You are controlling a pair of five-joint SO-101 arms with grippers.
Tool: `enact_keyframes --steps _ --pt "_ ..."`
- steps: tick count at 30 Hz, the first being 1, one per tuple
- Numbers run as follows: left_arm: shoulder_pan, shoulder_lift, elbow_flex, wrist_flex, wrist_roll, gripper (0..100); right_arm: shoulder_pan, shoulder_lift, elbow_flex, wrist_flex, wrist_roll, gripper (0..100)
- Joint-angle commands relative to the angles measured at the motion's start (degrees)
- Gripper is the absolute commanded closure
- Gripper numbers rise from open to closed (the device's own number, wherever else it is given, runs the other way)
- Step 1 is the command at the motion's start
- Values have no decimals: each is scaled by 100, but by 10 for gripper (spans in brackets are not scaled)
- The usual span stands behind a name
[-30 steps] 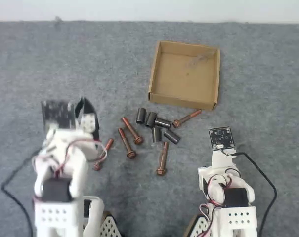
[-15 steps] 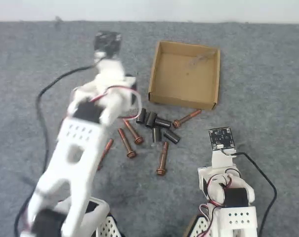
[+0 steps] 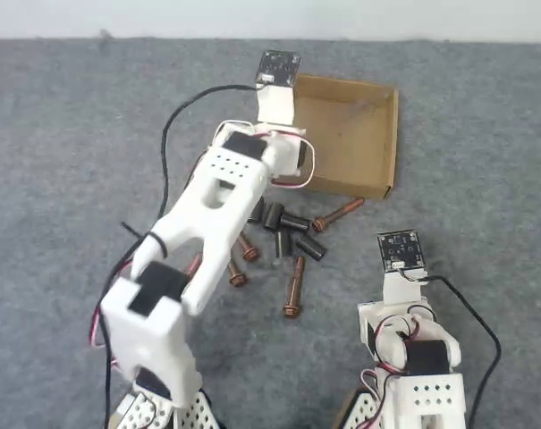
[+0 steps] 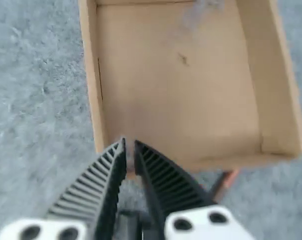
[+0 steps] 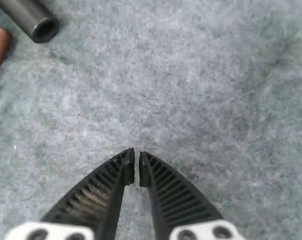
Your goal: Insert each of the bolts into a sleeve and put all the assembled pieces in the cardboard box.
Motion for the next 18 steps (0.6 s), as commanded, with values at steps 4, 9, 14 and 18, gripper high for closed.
enact_keyframes --steps 4,9,14,18 --pt "-264 316 -752 -158 651 816 57 -101 -18 -75 70 991" --pt "-527 316 -813 -158 642 813 40 -101 -18 -75 70 991" --pt "-466 527 -796 -167 387 814 40 -101 -9 -75 70 991" --pt "-360 976 -804 -404 273 815 40 -101 -9 -57 70 991"
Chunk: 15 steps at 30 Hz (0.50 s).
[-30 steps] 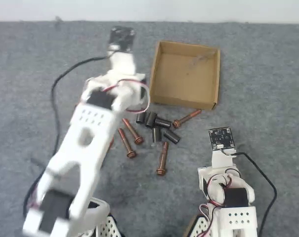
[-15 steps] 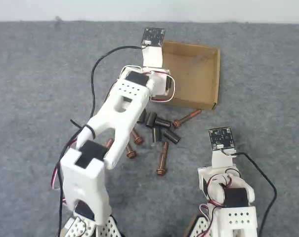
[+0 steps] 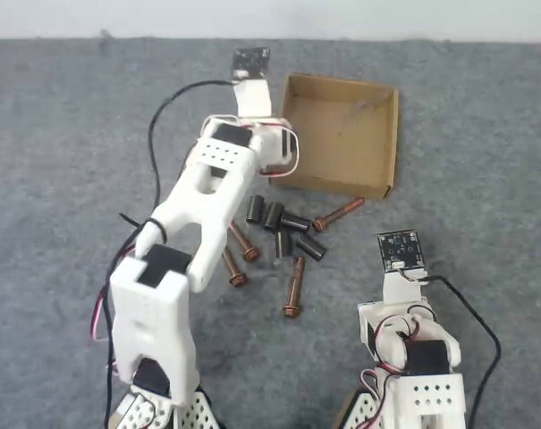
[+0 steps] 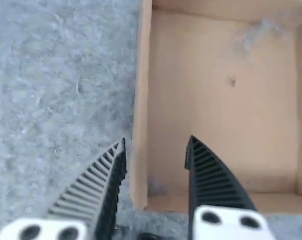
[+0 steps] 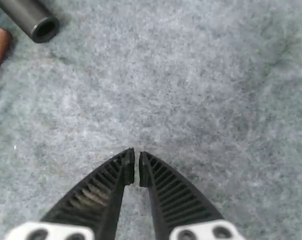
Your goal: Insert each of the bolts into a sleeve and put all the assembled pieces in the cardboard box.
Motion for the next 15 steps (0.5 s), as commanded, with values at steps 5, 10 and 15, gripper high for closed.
enact_keyframes --steps 5,10,15 --pt "-26 536 -312 -607 -114 817 40 -101 -9 -48 70 991" --pt "-18 448 -295 -440 -273 961 40 -101 -9 -48 70 991" --pt "-149 448 -295 -290 -695 991 48 -101 -9 -48 70 991"
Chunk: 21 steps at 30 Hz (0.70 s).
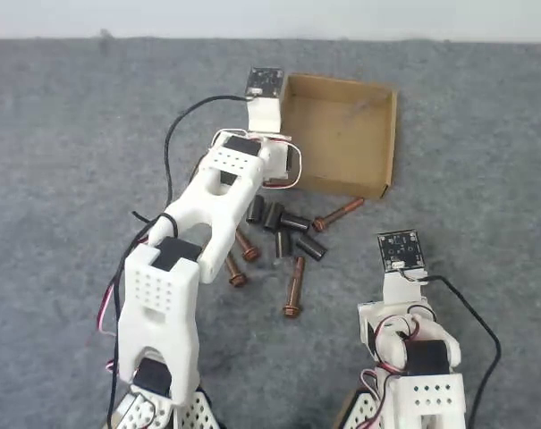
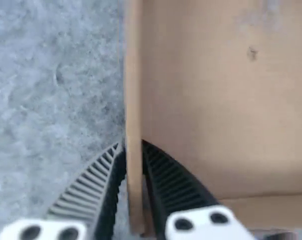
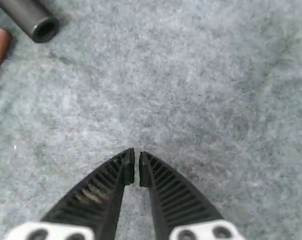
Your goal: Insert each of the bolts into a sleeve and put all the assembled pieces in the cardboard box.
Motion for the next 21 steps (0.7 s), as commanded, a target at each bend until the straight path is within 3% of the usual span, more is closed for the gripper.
enact_keyframes --steps 1,10,15,21 --pt "-193 -185 -295 176 -132 990 57 -101 -9 -48 70 991" --pt "-862 -185 -497 167 -62 990 75 -101 -9 -48 70 991" --pt "-1143 -185 -611 167 967 990 75 -101 -9 -48 70 991" --pt "-958 -123 -453 176 440 990 75 -101 -9 -48 70 991"
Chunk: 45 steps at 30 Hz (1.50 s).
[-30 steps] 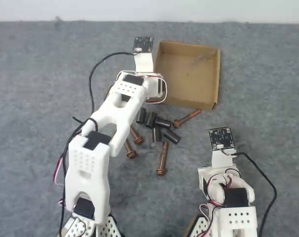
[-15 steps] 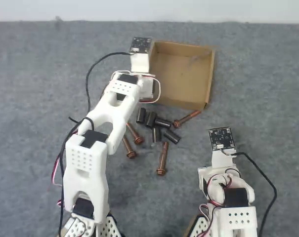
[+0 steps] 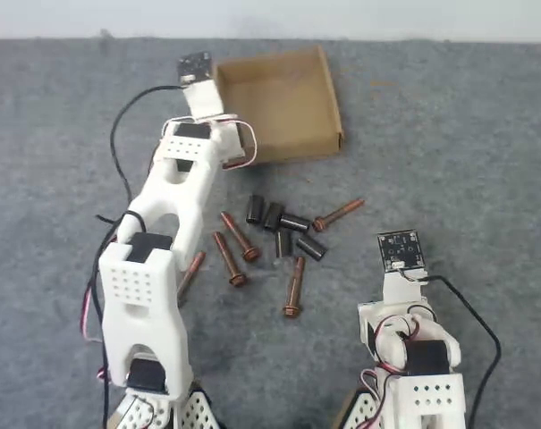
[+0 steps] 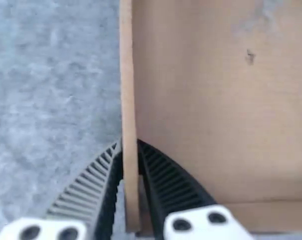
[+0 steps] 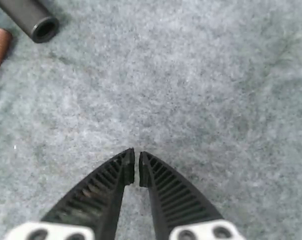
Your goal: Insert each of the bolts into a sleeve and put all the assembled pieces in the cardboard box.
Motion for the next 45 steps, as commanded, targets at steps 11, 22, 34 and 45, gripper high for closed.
enact_keyframes --steps 11,22,34,45 --pt "273 -440 602 229 -1160 991 75 -101 -18 -48 70 991" --pt "501 -2215 3073 -580 -1134 991 75 -101 -18 -48 70 991" --pt "281 -2752 3846 -1108 -1169 988 84 -101 -18 -40 70 991" --pt "193 -3033 3758 -1143 -1178 987 84 -101 -185 -31 70 991"
